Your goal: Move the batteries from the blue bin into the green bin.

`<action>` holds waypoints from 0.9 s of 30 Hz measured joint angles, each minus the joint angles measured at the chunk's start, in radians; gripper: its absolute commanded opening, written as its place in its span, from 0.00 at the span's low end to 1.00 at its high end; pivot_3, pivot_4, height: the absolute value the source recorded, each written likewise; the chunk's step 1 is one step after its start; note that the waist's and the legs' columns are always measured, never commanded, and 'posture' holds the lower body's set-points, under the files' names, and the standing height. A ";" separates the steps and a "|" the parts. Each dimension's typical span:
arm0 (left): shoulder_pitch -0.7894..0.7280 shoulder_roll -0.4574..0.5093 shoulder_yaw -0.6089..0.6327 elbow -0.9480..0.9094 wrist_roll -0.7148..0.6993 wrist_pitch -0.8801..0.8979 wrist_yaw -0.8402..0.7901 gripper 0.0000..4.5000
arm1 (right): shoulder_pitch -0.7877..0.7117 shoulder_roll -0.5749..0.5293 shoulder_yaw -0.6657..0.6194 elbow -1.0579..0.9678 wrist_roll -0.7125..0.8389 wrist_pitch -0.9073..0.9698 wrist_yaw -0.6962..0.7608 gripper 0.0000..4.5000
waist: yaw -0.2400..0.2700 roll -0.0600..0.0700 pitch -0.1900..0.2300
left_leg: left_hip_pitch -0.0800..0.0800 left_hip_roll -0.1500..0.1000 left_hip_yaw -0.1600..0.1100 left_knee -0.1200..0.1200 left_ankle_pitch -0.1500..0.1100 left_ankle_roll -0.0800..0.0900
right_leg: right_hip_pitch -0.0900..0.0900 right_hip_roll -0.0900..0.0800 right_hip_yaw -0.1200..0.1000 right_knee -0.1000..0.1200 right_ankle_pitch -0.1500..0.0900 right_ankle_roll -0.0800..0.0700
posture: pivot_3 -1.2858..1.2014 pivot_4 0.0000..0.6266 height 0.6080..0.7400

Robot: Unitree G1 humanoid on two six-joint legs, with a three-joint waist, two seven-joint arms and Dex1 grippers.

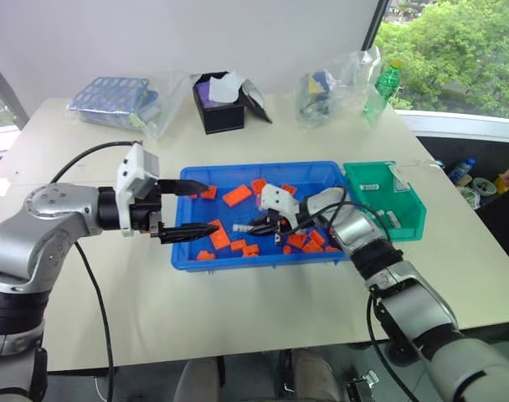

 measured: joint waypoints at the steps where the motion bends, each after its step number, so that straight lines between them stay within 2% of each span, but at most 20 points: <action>1: 0.001 -0.005 -0.001 0.000 0.000 0.000 0.000 1.00 | 0.008 -0.010 -0.033 -0.049 0.013 0.042 -0.028 0.01 | 0.000 0.000 0.000 | 0.000 0.000 0.000 0.000 0.000 0.000 | 0.000 0.000 0.000 0.000 0.000 0.000 | 0.52 0.24 0.82; 9: 0.010 -0.055 -0.014 0.024 0.001 -0.004 0.007 1.00 | 0.173 -0.139 -0.464 -0.618 0.162 0.573 -0.325 0.01 | 0.022 -0.002 -0.001 | -0.001 0.000 0.000 0.001 0.000 0.000 | -0.001 0.000 0.000 -0.001 -0.003 -0.002 | 0.52 0.24 0.82; 11: -0.009 -0.073 -0.022 0.043 0.001 -0.005 0.005 1.00 | 0.264 -0.161 -0.573 -0.742 0.189 0.690 -0.391 0.01 | 0.029 -0.003 -0.002 | -0.001 0.000 0.000 0.001 0.000 0.000 | -0.001 0.000 0.000 -0.002 -0.004 0.000 | 0.52 0.24 0.82; 15: -0.052 -0.073 -0.032 0.086 0.001 -0.006 -0.015 1.00 | 0.418 -0.199 -0.777 -0.843 0.206 0.836 -0.484 0.01 | 0.041 -0.003 -0.003 | -0.002 0.000 0.002 0.002 0.000 0.000 | -0.001 -0.001 0.000 -0.003 -0.004 0.000 | 0.52 0.24 0.82; 18: -0.085 -0.085 -0.045 0.099 0.002 -0.011 -0.032 1.00 | 0.478 -0.200 -0.807 -0.867 0.223 0.847 -0.517 0.01 | 0.035 -0.003 -0.003 | -0.001 0.002 0.003 0.002 -0.001 0.000 | -0.002 0.000 0.000 -0.003 -0.005 0.000 | 0.52 0.24 0.82; 23: -0.116 -0.096 -0.074 0.119 0.004 -0.012 -0.059 1.00 | 0.470 -0.192 -0.838 -0.839 0.253 0.850 -0.578 0.57 | 0.024 -0.002 -0.002 | -0.002 0.002 0.003 0.002 -0.001 0.000 | -0.002 0.000 0.000 -0.003 -0.005 0.000 | 0.52 0.24 0.82; 24: -0.121 -0.097 -0.077 0.123 0.004 -0.012 -0.063 1.00 | 0.471 -0.197 -0.832 -0.826 0.258 0.832 -0.584 0.63 | 0.023 -0.001 -0.002 | -0.002 0.002 0.003 0.002 -0.001 0.001 | -0.002 0.000 0.000 -0.004 -0.005 0.000 | 0.52 0.24 0.82; 27: -0.134 -0.099 -0.081 0.128 0.004 -0.012 -0.069 1.00 | 0.473 -0.240 -0.793 -0.817 0.259 0.798 -0.588 0.63 | 0.022 0.000 -0.001 | -0.002 0.002 0.003 0.002 -0.001 0.001 | -0.002 -0.001 0.000 -0.004 -0.005 0.000 | 0.52 0.24 0.82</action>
